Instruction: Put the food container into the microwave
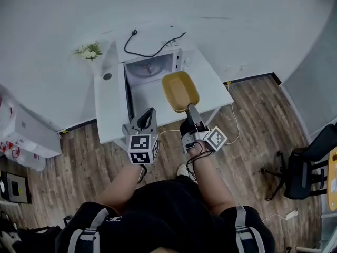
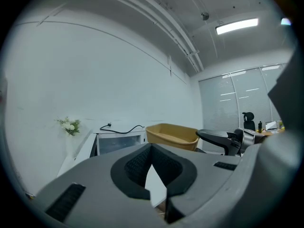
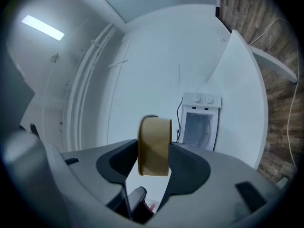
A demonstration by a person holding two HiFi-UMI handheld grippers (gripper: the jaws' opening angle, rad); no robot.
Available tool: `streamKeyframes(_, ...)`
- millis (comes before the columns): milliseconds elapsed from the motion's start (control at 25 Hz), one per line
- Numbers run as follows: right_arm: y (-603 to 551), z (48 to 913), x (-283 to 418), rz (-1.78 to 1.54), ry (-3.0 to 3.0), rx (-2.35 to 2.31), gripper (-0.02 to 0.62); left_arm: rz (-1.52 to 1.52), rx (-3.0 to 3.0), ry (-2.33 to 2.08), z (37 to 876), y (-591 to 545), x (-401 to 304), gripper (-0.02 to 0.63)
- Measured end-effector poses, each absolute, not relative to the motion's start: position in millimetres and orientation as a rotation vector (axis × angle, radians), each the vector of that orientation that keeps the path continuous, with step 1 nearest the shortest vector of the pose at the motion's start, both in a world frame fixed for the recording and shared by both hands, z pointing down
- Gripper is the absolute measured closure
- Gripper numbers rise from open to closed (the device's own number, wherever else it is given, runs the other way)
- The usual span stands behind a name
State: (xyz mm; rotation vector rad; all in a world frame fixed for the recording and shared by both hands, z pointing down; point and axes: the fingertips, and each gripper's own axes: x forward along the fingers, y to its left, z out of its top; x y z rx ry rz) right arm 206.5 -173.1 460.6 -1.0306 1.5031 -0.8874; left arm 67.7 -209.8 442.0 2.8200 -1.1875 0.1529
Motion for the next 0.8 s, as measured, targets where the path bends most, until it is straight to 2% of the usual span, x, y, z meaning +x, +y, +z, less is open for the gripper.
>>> streamKeyframes(440, -277.1, 490.8, 278.5, -1.082, 1.539, -0.940, 0.387, 0.204, 2.671, -1.384, 455.0, -297.1, 134.3, 0.594)
streamKeyframes(800, -354.2, 535.7, 294.2, -1.265, 1.578, -0.870, 0.387, 0.236, 2.531, -1.574, 468.8, -342.7, 146.7, 0.594)
